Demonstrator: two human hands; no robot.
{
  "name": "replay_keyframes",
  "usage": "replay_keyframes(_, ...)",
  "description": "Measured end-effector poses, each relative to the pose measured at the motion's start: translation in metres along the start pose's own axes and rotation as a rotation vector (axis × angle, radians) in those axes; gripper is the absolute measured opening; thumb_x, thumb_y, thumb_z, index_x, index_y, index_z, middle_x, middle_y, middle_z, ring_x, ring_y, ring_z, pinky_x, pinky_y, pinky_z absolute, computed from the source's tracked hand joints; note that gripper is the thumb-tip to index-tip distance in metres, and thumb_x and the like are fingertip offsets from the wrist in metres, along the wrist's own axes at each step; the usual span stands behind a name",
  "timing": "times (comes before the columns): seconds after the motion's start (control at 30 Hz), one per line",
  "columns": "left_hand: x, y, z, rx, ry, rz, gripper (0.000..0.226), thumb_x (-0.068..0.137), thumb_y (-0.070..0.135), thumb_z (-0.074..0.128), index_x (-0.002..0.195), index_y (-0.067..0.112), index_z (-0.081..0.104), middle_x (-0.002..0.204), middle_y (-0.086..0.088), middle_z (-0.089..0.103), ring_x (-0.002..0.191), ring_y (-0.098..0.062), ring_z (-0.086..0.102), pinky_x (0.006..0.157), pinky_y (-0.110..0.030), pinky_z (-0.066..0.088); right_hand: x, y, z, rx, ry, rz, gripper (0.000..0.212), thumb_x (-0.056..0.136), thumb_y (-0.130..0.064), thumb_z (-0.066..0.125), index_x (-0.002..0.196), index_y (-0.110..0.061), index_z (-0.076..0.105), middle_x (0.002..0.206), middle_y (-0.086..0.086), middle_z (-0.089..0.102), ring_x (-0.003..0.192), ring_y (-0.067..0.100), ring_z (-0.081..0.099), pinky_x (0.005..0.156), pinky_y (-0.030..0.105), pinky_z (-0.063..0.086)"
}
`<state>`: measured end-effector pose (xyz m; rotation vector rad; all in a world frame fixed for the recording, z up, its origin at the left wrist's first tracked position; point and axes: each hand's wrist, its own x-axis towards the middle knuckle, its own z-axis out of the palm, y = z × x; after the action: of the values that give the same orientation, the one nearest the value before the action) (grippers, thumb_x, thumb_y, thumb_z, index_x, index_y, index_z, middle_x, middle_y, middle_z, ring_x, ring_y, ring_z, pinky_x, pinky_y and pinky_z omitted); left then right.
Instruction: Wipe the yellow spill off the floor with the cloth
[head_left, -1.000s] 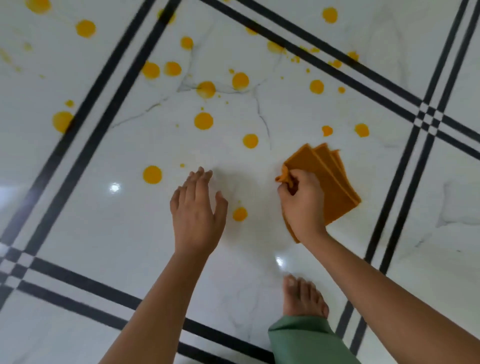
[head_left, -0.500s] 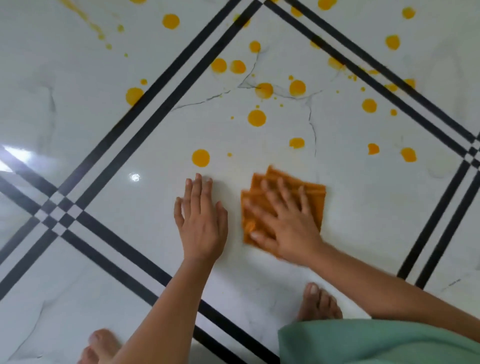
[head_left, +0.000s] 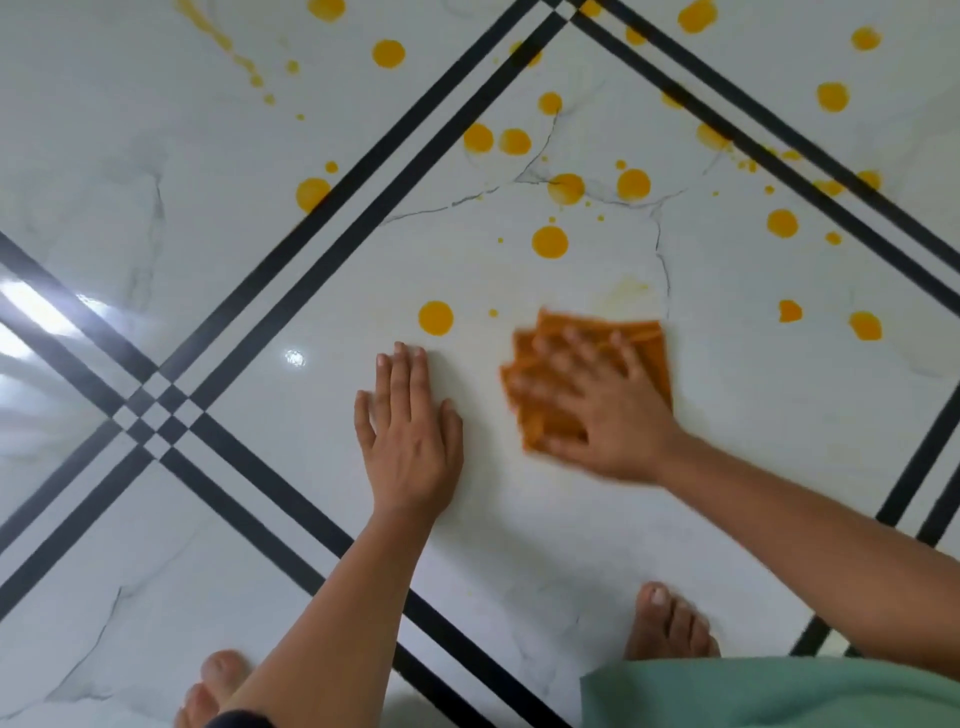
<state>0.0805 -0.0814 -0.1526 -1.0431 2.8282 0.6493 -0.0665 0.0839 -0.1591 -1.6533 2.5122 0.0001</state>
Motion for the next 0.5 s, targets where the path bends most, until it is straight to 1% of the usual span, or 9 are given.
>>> replay_keyframes(0.07, 0.008, 0.001, -0.002, -0.008, 0.001, 0.003, 0.064, 0.091, 0.042, 0.013, 0.149, 0.017, 0.009, 0.158, -0.001, 0.008, 0.145, -0.015, -0.001, 0.113, -0.033, -0.008, 0.035, 0.010, -0.013, 0.102, 0.018, 0.405, 0.064, 0.083, -0.065, 0.028, 0.143, -0.046, 0.020, 0.156, 0.000, 0.020, 0.144, 0.029, 0.014, 0.109, 0.060, 0.012)
replay_keyframes(0.1, 0.011, 0.000, -0.004, -0.009, -0.001, 0.005, 0.064, 0.091, 0.042, 0.013, 0.149, 0.018, 0.008, 0.158, -0.001, 0.007, 0.144, -0.014, -0.003, 0.113, -0.033, -0.008, 0.045, 0.005, -0.015, 0.115, 0.025, 0.502, 0.064, 0.083, -0.065, 0.027, 0.143, -0.045, 0.020, 0.157, 0.000, 0.017, 0.144, 0.030, 0.012, 0.109, 0.061, 0.010)
replay_keyframes(0.13, 0.015, -0.001, -0.006, -0.006, 0.004, 0.000, 0.064, 0.091, 0.042, 0.013, 0.149, 0.018, 0.007, 0.158, -0.001, 0.007, 0.144, -0.014, -0.003, 0.113, -0.034, -0.008, 0.052, -0.005, -0.015, 0.124, 0.034, 0.484, 0.064, 0.084, -0.065, 0.028, 0.144, -0.044, 0.021, 0.157, 0.002, 0.016, 0.144, 0.032, 0.011, 0.108, 0.062, 0.010)
replay_keyframes(0.27, 0.029, -0.016, -0.014, 0.018, 0.024, -0.022, 0.066, 0.089, 0.044, 0.011, 0.149, 0.017, 0.008, 0.158, -0.001, 0.006, 0.145, -0.016, -0.001, 0.114, -0.036, -0.007, 0.050, -0.014, -0.010, 0.013, -0.060, -0.160, 0.067, 0.079, -0.066, 0.032, 0.142, -0.043, 0.026, 0.154, 0.002, 0.027, 0.141, 0.030, 0.021, 0.108, 0.059, 0.016)
replay_keyframes(0.3, 0.032, -0.021, -0.016, 0.028, 0.023, -0.029, 0.067, 0.088, 0.045, 0.010, 0.149, 0.018, 0.007, 0.158, -0.001, 0.005, 0.145, -0.016, -0.003, 0.114, -0.036, -0.007, 0.061, 0.001, -0.012, -0.017, -0.045, -0.179, 0.068, 0.079, -0.067, 0.030, 0.143, -0.043, 0.024, 0.154, 0.001, 0.026, 0.142, 0.028, 0.020, 0.108, 0.058, 0.016)
replay_keyframes(0.33, 0.036, -0.026, -0.018, 0.038, 0.020, -0.036, 0.068, 0.088, 0.045, 0.009, 0.149, 0.018, 0.006, 0.158, -0.001, 0.003, 0.145, -0.016, -0.004, 0.113, -0.035, -0.008, 0.077, 0.014, -0.014, -0.017, -0.035, -0.063, 0.068, 0.080, -0.067, 0.027, 0.144, -0.044, 0.018, 0.156, -0.001, 0.022, 0.143, 0.027, 0.017, 0.109, 0.059, 0.016)
replay_keyframes(0.43, 0.046, -0.036, -0.025, 0.050, 0.017, -0.043, 0.069, 0.087, 0.046, 0.007, 0.149, 0.018, 0.004, 0.158, 0.000, 0.000, 0.145, -0.016, -0.006, 0.113, -0.035, -0.010, 0.118, 0.023, -0.024, 0.126, 0.009, 0.562, 0.064, 0.086, -0.066, 0.019, 0.146, -0.044, 0.007, 0.159, -0.001, 0.005, 0.145, 0.029, 0.000, 0.111, 0.060, 0.002)
replay_keyframes(0.47, 0.049, -0.040, -0.028, 0.057, 0.018, -0.045, 0.069, 0.087, 0.046, 0.007, 0.149, 0.018, 0.004, 0.158, 0.000, -0.001, 0.145, -0.016, -0.007, 0.113, -0.036, -0.010, 0.121, 0.009, -0.023, 0.133, 0.016, 0.580, 0.064, 0.087, -0.065, 0.020, 0.146, -0.043, 0.009, 0.159, 0.001, 0.004, 0.145, 0.031, -0.001, 0.110, 0.060, 0.000)
replay_keyframes(0.5, 0.052, -0.046, -0.031, 0.066, 0.019, -0.044, 0.069, 0.087, 0.046, 0.006, 0.149, 0.018, 0.003, 0.158, 0.000, -0.001, 0.144, -0.015, -0.008, 0.114, -0.037, -0.009, 0.122, -0.008, -0.020, 0.140, 0.035, 0.452, 0.065, 0.086, -0.065, 0.021, 0.146, -0.042, 0.013, 0.159, 0.003, 0.009, 0.145, 0.033, 0.003, 0.110, 0.062, 0.002)
